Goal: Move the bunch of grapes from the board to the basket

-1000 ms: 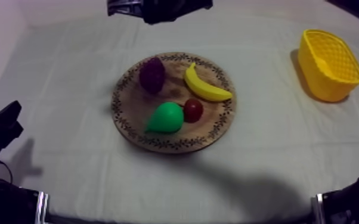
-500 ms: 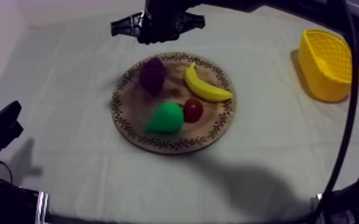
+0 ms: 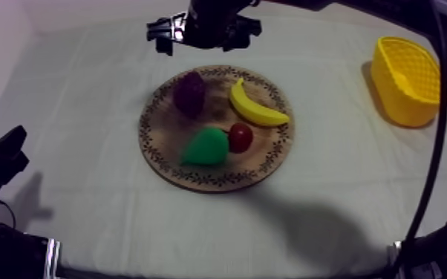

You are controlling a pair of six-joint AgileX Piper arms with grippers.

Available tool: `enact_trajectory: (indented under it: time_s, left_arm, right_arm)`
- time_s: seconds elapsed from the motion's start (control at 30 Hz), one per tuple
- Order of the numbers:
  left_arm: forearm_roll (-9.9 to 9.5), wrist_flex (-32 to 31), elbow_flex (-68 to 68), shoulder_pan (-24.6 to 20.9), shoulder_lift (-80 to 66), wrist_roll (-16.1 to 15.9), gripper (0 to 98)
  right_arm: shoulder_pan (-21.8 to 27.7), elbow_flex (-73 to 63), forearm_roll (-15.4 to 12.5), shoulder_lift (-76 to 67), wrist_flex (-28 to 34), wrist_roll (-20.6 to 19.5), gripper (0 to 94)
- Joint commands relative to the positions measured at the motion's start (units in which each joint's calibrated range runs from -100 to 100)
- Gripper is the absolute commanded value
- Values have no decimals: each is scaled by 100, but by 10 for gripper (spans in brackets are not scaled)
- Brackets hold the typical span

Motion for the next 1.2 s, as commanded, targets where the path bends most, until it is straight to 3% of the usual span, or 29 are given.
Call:
enact_trajectory:
  time_s: [0.0,0.6,1.17]
  left_arm:
    - [1,-3,-4,-1,0,-1,1]
    - [1,-3,-4,-1,0,-1,1]
    - [1,-3,-4,-1,0,-1,1]
  right_arm:
    - [19,55,-33,83,-158,-2,684]
    - [119,-418,-115,1421,-676,-97,680]
    - [125,-1340,-142,2629,-986,68,623]
